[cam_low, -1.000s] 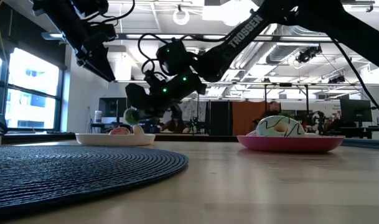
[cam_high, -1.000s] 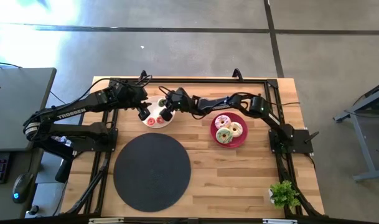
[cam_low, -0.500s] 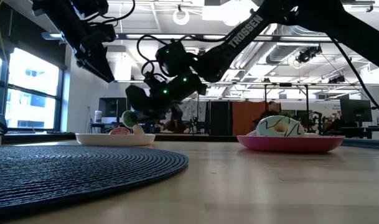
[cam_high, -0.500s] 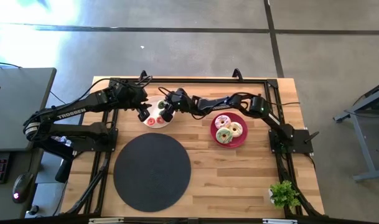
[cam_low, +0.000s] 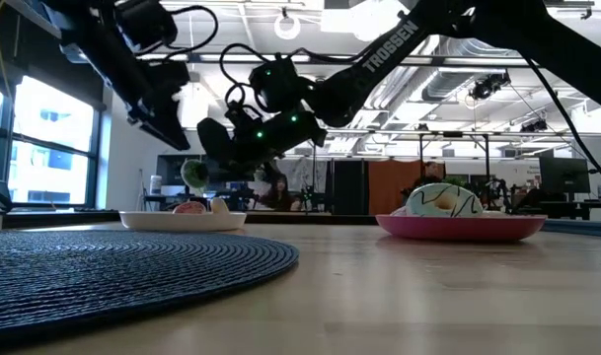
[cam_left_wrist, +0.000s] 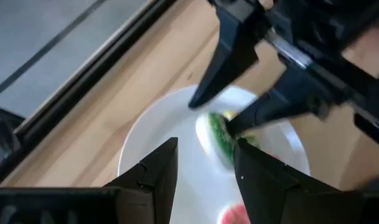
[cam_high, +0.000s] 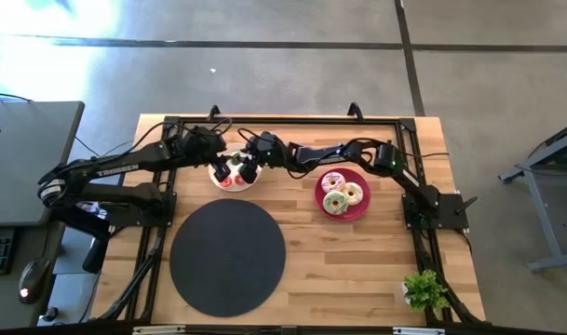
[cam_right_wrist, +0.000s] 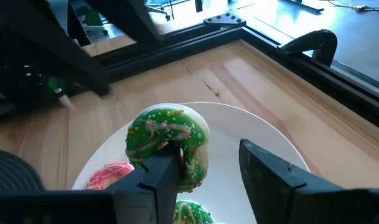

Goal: Pick & Place donuts
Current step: Put the small green donut on the white plate, then return to Home Position

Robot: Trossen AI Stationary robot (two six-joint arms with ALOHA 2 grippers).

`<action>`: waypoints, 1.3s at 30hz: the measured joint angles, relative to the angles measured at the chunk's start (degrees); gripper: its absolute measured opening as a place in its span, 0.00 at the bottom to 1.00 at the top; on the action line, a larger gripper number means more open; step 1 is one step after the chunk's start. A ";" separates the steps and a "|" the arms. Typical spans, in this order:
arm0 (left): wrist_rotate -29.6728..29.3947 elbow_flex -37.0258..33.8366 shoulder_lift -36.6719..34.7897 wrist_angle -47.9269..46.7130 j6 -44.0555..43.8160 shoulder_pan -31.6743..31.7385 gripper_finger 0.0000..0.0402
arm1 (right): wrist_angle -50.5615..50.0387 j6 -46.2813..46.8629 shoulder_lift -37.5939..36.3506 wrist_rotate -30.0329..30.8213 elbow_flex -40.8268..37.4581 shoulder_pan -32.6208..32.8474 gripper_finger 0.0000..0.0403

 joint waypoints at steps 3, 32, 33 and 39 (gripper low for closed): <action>1.07 -1.17 1.99 4.19 -0.01 0.00 0.37 | -0.07 -0.01 0.00 0.00 0.00 0.00 0.36; -4.90 5.94 7.80 -4.82 -3.25 0.00 0.37 | -11.52 -3.96 -5.69 -3.28 0.00 0.17 0.34; -5.07 6.61 6.73 -6.56 -3.22 0.02 0.37 | -13.58 -4.74 -7.15 -3.29 0.00 0.26 0.34; -6.01 10.94 -2.33 -13.68 -2.55 0.00 0.37 | -32.34 -13.02 -18.66 -2.04 0.02 1.29 0.33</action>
